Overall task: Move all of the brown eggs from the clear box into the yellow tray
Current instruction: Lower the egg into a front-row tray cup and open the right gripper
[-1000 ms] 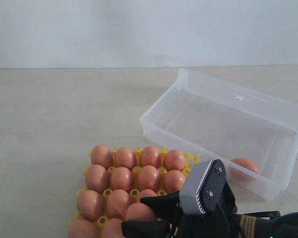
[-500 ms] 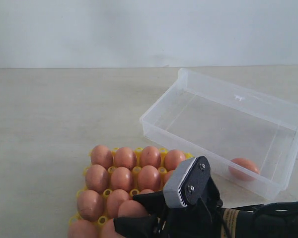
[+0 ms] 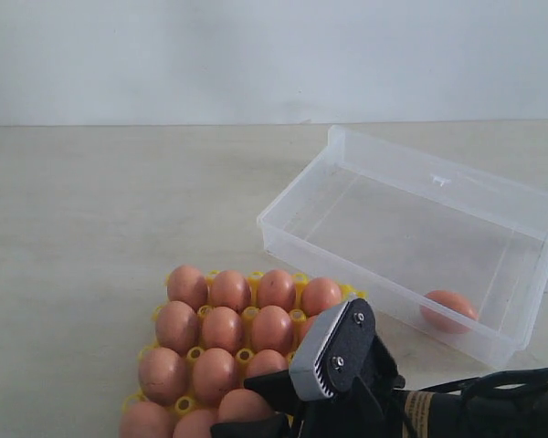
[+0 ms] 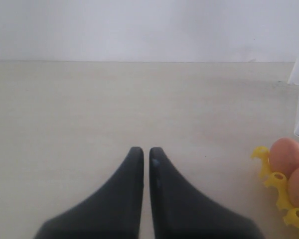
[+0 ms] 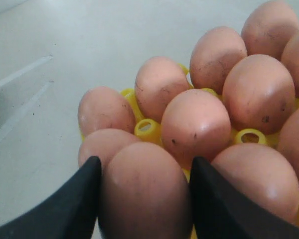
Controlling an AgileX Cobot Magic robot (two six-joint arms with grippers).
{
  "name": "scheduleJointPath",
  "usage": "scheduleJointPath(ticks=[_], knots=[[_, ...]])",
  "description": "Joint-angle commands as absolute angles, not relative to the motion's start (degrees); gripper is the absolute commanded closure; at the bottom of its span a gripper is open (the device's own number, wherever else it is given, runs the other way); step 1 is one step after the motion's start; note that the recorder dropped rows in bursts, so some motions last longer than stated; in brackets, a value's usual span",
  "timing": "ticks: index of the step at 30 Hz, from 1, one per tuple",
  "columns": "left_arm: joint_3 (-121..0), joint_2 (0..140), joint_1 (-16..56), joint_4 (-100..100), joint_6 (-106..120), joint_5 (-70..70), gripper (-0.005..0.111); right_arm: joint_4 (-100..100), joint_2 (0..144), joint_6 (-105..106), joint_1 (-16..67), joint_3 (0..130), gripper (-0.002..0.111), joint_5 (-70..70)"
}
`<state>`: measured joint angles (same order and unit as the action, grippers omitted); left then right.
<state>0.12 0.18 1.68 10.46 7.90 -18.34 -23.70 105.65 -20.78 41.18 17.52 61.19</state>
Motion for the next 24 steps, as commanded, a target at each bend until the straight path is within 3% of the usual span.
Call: scheduleJointPath(ticks=[1, 6, 15, 24], knots=[[0.0, 0.0, 1.91, 10.91, 7.69, -17.8, 0.103, -23.4, 105.89, -19.57, 41.18, 17.68, 0.109, 60.68], [0.0, 0.0, 1.91, 10.91, 7.69, -17.8, 0.103, -21.3, 105.89, -18.82, 41.18, 17.68, 0.105, 58.3], [0.0, 0.0, 1.91, 10.91, 7.69, -17.8, 0.103, -21.81, 105.89, -18.29, 41.18, 17.68, 0.071, 57.82], [0.0, 0.0, 1.91, 10.91, 7.69, -17.8, 0.103, -21.81, 105.89, -18.29, 41.18, 17.68, 0.058, 58.39]])
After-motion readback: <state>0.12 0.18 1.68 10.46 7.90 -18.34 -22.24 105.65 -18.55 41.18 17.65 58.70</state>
